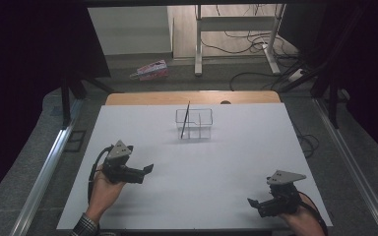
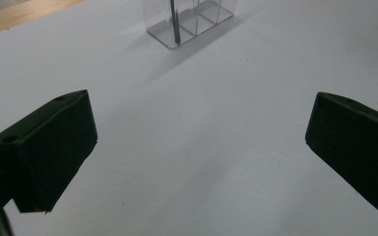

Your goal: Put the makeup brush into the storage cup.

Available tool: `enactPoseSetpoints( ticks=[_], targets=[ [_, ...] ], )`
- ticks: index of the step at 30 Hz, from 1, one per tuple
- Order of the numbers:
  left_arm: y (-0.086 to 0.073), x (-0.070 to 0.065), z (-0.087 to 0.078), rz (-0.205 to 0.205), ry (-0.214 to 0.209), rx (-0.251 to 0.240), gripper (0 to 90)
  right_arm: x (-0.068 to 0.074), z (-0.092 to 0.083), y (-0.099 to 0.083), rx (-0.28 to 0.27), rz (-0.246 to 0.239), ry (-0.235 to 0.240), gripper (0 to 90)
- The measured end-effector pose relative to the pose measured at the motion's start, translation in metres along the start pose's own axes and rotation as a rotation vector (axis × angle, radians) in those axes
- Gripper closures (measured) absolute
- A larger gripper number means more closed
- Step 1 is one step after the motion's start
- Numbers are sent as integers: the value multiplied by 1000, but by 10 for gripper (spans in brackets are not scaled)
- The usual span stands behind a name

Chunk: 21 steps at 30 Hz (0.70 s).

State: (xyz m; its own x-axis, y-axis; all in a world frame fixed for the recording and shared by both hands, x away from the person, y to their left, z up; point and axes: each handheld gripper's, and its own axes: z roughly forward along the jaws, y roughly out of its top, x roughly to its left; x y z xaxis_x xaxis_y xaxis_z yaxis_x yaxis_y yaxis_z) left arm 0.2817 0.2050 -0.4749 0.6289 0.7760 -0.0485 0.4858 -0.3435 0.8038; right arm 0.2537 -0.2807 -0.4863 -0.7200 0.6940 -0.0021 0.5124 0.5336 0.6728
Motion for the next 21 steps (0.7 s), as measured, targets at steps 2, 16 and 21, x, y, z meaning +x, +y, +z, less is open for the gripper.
enactPoseSetpoints(
  ticks=[2, 16, 21],
  targets=[
    [-2, -1, -2, 1, 3, 8, 0, 0, 0, 0, -1, 2, 0, 0],
    [-15, -6, -12, 0, 18, 32, 0, -1, 0, 0, 4, 13, -1, 0],
    [-21, -5, -18, -19, 20, 25, 0, -1, -1, 0, 4, 10, 1, 0]
  ],
)
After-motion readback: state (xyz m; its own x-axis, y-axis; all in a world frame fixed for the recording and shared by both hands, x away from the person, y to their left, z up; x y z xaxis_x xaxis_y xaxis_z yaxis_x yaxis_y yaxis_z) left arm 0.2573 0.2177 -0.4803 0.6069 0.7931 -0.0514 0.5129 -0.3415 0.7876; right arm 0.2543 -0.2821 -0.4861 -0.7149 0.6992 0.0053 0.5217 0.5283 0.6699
